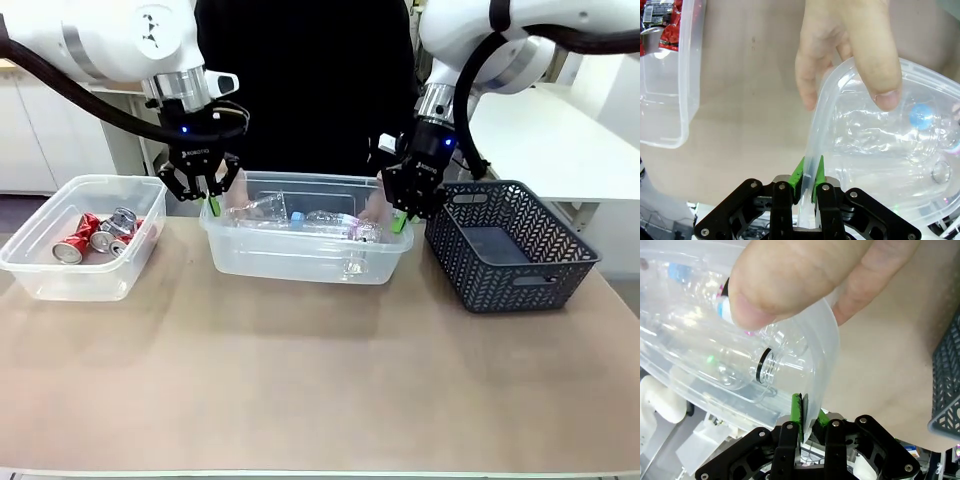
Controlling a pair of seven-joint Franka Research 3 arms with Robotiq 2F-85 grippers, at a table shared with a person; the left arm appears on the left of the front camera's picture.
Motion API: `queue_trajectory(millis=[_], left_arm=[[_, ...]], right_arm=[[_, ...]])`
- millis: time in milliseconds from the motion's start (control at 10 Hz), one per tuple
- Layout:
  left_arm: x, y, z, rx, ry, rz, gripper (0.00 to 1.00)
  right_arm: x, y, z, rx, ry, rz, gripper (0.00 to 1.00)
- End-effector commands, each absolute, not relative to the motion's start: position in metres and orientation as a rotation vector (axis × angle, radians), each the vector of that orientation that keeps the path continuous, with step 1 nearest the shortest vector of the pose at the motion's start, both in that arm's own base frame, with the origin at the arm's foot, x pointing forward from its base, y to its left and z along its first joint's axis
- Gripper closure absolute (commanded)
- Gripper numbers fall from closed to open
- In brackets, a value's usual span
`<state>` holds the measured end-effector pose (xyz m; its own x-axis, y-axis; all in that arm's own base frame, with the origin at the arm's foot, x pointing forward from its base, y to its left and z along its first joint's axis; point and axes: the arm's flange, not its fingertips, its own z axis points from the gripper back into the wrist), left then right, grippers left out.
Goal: Sort the waste into each basket.
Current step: Release the Organizing box you were holding.
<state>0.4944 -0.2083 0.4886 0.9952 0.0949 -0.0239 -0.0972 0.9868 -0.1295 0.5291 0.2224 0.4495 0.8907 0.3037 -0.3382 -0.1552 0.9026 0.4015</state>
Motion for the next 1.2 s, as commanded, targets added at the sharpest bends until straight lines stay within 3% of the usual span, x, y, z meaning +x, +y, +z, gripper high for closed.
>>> queue_trajectory(millis=[0,200,300,400,500,600,700,1100], left_arm=[[0.492,-0.207,0.489,-0.140,0.011,0.106,0.94],[0.492,-0.207,0.489,-0.140,0.011,0.106,0.94],[0.494,-0.208,0.489,-0.131,0.018,0.096,0.36],[0.495,-0.212,0.489,-0.137,0.013,0.073,0.36],[0.492,-0.213,0.489,-0.134,0.013,0.074,0.00],[0.485,-0.210,0.491,-0.151,-0.001,0.084,0.30],[0.479,-0.207,0.493,-0.162,-0.016,0.096,0.00],[0.473,-0.202,0.495,-0.186,-0.041,0.097,0.00]], right_arm=[[0.524,0.227,0.454,0.380,0.404,0.256,0.94],[0.529,0.222,0.449,0.376,0.407,0.244,0.94],[0.515,0.207,0.453,0.376,0.327,0.176,0.39],[0.504,0.197,0.456,0.429,0.276,0.170,0.39],[0.497,0.190,0.458,0.449,0.228,0.151,0.00],[0.493,0.185,0.458,0.472,0.177,0.128,0.35],[0.492,0.181,0.460,0.523,0.136,0.137,0.00],[0.491,0.181,0.459,0.556,0.073,0.133,0.00]])
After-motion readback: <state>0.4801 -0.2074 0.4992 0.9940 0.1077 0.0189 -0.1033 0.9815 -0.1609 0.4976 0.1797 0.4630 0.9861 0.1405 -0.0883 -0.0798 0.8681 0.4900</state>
